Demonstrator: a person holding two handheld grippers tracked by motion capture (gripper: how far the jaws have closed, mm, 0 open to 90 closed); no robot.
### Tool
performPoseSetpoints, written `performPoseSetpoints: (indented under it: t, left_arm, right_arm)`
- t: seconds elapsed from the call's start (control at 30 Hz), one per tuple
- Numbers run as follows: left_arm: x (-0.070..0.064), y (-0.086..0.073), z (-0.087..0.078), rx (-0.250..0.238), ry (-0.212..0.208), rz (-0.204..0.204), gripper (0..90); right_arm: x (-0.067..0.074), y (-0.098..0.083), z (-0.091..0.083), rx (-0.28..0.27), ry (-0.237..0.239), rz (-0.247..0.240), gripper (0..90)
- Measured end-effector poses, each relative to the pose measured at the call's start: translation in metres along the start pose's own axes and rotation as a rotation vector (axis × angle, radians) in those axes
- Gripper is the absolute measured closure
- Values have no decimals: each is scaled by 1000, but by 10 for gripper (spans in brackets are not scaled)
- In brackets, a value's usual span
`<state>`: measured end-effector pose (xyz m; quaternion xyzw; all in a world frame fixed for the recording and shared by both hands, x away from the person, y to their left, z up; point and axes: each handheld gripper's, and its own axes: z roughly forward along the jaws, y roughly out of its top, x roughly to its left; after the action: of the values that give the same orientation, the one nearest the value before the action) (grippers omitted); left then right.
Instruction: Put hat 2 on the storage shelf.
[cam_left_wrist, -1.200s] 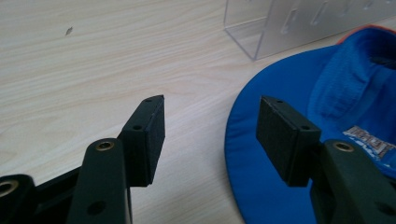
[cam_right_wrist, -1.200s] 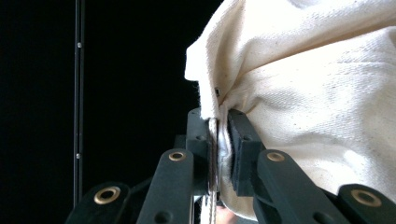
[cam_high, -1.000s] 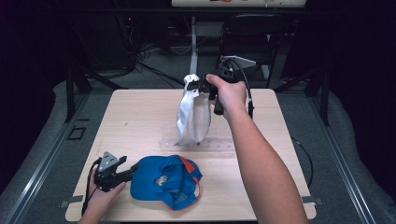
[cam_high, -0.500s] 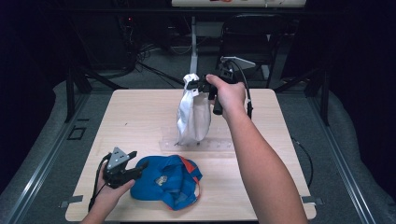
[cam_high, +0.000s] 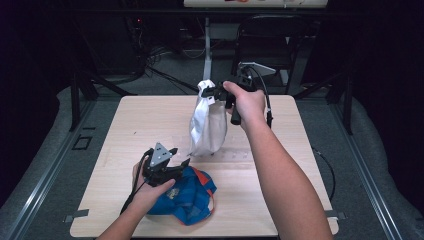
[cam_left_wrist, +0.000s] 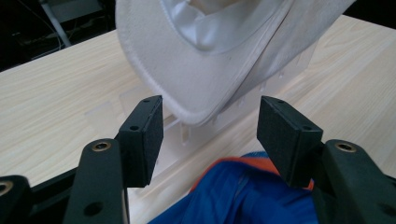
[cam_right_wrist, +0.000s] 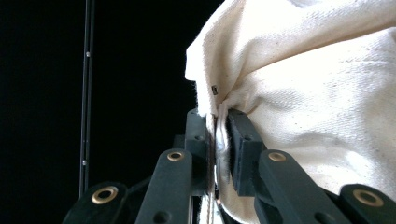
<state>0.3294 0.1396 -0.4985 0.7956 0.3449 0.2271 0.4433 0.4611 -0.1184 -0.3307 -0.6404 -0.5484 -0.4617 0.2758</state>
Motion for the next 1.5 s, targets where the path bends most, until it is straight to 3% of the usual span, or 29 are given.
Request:
performPoseSetpoints:
  t: [0.37,0.5,0.67,0.9,1.1,1.27,1.4,1.5]
  left_arm:
    - [-13,9,23,15,24,16,430]
    - [-15,11,27,37,24,27,504]
    - [-9,10,24,38,-6,23,634]
    - [1,5,21,15,-51,5,702]
    - [13,4,17,14,-85,-30,752]
    - [22,4,16,6,-117,-105,767]
    - [24,3,15,13,-112,-128,774]
    - [23,0,15,-11,-88,-141,784]
  right_arm:
    - [-2,-1,-1,5,10,0,799]
    - [-2,-1,-2,6,8,-4,798]
    - [-2,-3,-2,12,7,-9,798]
    - [-2,-3,-3,8,3,-12,798]
    - [-3,-2,-2,2,6,-7,797]
    - [-8,0,2,-3,9,-2,793]
    - [-11,1,3,-8,10,6,792]
    - [-14,1,6,-11,10,7,791]
